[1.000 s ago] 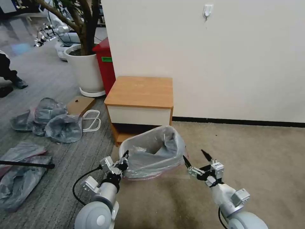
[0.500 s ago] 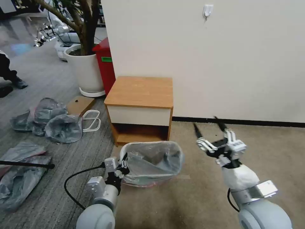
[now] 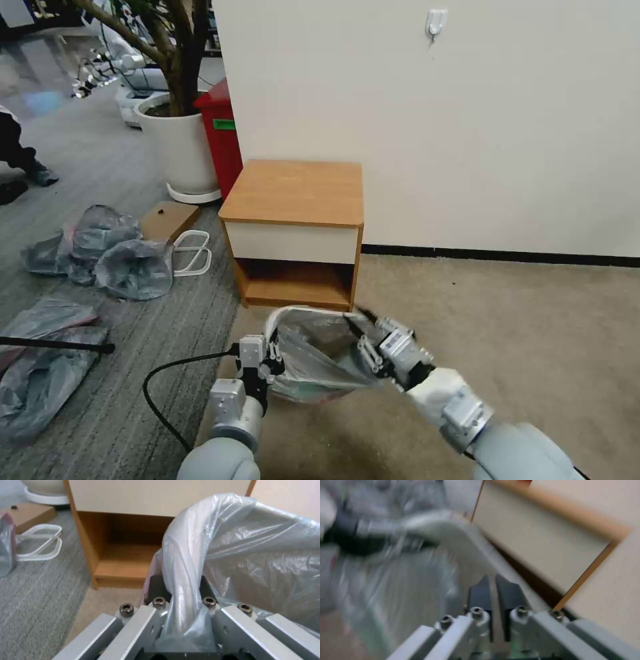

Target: Pick up the garbage bag from the table and place it over the trash can.

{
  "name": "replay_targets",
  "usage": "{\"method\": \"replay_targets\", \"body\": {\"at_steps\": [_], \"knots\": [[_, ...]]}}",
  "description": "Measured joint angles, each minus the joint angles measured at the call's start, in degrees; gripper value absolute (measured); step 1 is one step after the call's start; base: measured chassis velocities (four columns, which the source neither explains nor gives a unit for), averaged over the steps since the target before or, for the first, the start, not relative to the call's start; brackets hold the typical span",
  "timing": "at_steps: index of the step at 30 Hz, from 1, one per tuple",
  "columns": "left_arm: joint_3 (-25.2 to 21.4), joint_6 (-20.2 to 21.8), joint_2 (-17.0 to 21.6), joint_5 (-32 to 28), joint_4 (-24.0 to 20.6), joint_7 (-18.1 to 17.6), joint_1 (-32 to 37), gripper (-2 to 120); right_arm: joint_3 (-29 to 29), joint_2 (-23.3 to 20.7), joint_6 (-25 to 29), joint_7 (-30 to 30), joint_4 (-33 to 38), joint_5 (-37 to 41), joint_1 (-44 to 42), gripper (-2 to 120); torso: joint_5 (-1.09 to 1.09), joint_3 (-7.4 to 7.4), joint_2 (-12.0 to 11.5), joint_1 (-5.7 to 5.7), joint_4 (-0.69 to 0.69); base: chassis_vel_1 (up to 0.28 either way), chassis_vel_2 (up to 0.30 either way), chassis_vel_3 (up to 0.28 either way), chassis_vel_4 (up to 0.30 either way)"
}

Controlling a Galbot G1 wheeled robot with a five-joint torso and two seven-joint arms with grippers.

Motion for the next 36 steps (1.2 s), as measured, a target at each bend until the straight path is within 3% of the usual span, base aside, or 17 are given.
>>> {"method": "replay_targets", "body": {"at_steps": [11, 25, 36], "knots": [[2.8, -1.4, 0.2, 7.5, 0.9, 0.7, 1.4, 4, -7.0, 1.4, -6.1, -1.8, -9.4, -2.4, 8.8, 0, -0.01, 0.0, 0.0, 0.0, 0.01, 0.0, 0.0, 0.0, 0.0], [7.0, -1.2, 0.1, 8.9, 0.7, 0.7, 1.5, 4, -16.5, 4.3, -10.0, -4.5, -21.0, -7.4, 18.7, 0, -0.01, 0.0, 0.0, 0.0, 0.01, 0.0, 0.0, 0.0, 0.0], [8.0, -1.0, 0.3, 8.4, -0.3, 0.6, 1.9, 4, -18.2, 6.3, -10.2, -4.6, -27.0, -7.4, 21.6, 0, 0.0, 0.0, 0.0, 0.0, 0.01, 0.0, 0.0, 0.0, 0.0]]}}
